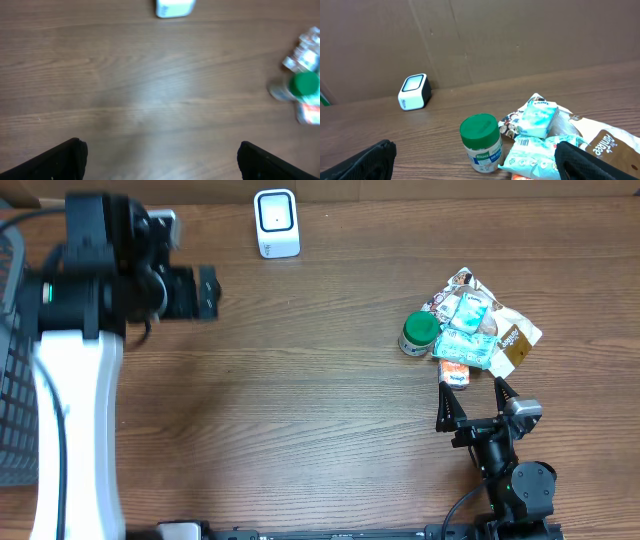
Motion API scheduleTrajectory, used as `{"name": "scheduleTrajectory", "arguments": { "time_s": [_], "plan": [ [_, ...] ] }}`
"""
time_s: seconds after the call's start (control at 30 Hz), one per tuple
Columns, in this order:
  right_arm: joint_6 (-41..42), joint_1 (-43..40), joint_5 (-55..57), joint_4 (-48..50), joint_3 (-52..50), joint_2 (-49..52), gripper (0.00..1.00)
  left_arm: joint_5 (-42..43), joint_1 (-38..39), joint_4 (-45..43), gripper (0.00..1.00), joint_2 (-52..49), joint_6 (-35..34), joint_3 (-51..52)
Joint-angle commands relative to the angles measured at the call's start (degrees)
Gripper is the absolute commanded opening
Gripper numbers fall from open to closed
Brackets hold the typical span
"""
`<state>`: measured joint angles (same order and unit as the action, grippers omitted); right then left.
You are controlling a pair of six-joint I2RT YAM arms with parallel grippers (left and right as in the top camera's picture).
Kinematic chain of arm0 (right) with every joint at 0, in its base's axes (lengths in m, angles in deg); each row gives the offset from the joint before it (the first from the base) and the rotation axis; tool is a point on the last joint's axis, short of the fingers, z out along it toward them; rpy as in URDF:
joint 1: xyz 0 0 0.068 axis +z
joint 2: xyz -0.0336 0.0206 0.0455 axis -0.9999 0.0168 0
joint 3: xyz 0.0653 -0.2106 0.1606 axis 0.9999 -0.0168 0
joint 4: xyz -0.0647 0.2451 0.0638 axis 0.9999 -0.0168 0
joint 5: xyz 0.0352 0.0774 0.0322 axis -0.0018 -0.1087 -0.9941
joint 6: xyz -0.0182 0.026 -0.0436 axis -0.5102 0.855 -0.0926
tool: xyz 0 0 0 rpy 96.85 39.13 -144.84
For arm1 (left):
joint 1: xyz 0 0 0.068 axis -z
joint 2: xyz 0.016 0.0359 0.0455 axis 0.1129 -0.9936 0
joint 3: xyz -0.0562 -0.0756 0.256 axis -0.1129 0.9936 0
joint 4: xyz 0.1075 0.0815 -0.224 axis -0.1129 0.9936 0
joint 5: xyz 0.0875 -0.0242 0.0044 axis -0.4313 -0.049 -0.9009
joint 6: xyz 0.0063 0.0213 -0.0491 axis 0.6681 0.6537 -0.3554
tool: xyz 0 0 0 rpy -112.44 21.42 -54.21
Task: Scan the item barcode
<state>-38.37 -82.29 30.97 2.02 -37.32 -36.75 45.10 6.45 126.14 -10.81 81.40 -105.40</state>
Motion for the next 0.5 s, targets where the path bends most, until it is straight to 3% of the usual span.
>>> {"name": "scheduleTrajectory", "arguments": {
  "time_s": [0.0,0.1,0.2,0.37,0.47],
  "plan": [
    [0.15,-0.33,-0.02,0.31,-0.59,-0.57,1.0,-0.31,1.51,0.57,1.0,7.63,1.16,9.75],
    [0.15,-0.35,-0.02,0.31,-0.59,-0.57,1.0,-5.92,1.01,-0.7,1.0,14.91,1.97,17.88],
    [0.15,-0.35,-0.02,0.31,-0.59,-0.57,1.0,-7.13,-0.33,-9.35,1.0,23.67,3.72,28.7],
    [0.15,-0.33,-0.02,0.31,-0.59,-0.57,1.0,-6.08,-2.23,-37.0,1.0,42.53,4.35,53.57],
    [0.15,-0.35,-0.02,0.31,-0.59,-0.57,1.0,-5.97,-2.29,-48.96,1.0,53.09,4.33,65.79]
  ]
}}
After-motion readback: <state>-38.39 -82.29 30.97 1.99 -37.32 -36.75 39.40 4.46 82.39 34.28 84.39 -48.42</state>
